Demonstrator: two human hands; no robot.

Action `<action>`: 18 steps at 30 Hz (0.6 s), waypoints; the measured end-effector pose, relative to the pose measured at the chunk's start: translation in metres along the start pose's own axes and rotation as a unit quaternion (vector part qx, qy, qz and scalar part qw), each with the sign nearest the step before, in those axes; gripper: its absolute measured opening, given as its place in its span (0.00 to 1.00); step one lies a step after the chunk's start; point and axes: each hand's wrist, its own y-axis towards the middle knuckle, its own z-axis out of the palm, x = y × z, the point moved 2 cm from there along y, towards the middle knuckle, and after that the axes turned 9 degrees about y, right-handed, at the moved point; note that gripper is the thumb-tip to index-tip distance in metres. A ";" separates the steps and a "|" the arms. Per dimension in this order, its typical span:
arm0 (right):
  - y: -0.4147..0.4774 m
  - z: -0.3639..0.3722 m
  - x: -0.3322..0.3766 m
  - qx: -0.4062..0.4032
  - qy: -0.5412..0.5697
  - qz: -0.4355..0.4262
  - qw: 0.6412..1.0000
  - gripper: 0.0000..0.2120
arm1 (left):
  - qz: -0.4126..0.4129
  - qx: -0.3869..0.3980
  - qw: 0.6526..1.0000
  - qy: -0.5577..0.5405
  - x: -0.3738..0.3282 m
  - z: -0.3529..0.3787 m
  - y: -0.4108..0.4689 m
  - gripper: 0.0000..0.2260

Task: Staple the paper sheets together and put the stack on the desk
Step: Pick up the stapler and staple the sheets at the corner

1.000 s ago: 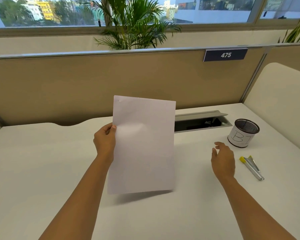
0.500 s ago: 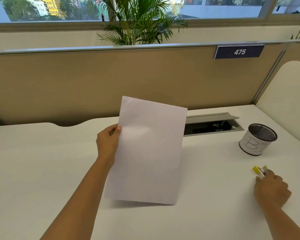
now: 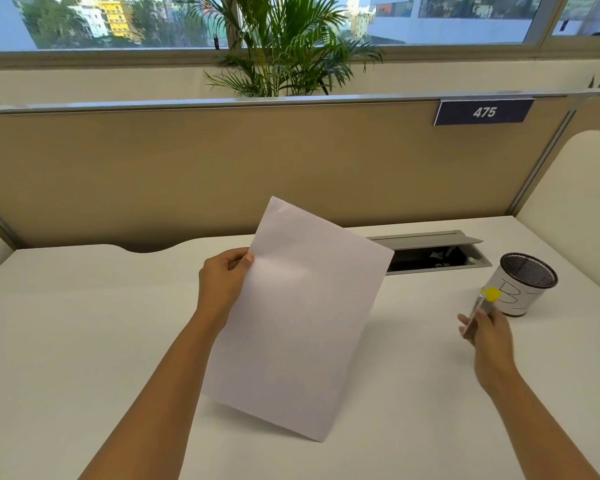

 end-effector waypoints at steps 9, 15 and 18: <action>-0.059 0.080 0.085 0.140 0.017 -0.072 0.987 0.08 | 0.038 0.014 0.999 0.016 -0.011 -0.013 -0.008 0.09; -0.085 0.127 0.129 0.243 -0.142 -0.249 0.927 0.08 | 0.049 0.037 0.998 0.033 -0.019 -0.017 -0.011 0.08; -0.094 0.145 0.130 0.266 -0.206 -0.315 0.887 0.06 | 0.053 0.048 0.997 0.033 -0.020 -0.015 -0.015 0.08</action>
